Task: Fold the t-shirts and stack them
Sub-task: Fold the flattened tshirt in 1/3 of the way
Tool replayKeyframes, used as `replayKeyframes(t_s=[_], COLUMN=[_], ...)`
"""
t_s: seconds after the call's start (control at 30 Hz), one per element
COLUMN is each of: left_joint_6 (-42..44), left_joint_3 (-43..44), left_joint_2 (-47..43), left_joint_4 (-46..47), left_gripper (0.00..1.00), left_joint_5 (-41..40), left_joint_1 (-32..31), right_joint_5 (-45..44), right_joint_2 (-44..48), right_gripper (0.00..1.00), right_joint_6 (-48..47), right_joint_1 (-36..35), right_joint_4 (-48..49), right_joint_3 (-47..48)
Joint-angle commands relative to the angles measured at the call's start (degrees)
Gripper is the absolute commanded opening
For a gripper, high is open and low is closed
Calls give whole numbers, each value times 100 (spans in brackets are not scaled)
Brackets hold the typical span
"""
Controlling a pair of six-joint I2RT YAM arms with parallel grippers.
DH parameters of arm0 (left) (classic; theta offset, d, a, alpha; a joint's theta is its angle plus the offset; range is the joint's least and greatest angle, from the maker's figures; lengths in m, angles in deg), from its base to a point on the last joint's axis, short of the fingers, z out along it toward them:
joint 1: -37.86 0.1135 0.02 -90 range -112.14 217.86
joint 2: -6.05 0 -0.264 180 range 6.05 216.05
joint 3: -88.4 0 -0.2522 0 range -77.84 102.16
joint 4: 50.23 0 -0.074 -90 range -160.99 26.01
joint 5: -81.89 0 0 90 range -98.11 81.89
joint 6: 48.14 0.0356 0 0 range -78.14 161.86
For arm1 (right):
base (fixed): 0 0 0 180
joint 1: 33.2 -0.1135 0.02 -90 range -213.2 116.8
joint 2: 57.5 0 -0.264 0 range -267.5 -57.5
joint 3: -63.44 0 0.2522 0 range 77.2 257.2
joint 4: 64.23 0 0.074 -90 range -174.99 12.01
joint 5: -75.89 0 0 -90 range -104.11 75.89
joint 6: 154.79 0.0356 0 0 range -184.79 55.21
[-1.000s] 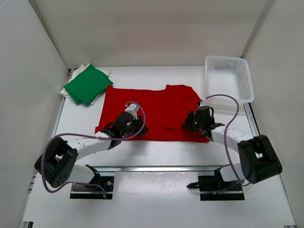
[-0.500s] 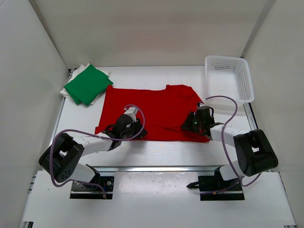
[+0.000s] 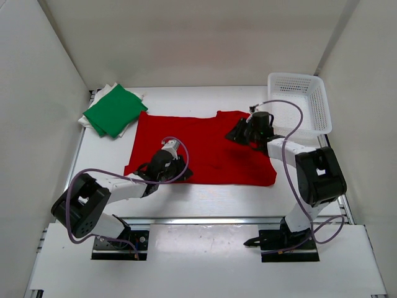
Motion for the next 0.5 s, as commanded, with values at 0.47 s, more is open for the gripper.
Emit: replayKeyframes(t_s=[0.47], left_joint_6=[173], left_joint_3=[526], left_joint_2=[437], left_joint_4=[-497], left_gripper=[37], left_joint_5=[-280], left_joint_1=[-31], right_joint_5=[-1360], right_joint_2=[1499], right_gripper=[5], right_joint_6=[-1023], right_joint_1=[-609], right_joint_4=[-538], right_joint_3=[-1507])
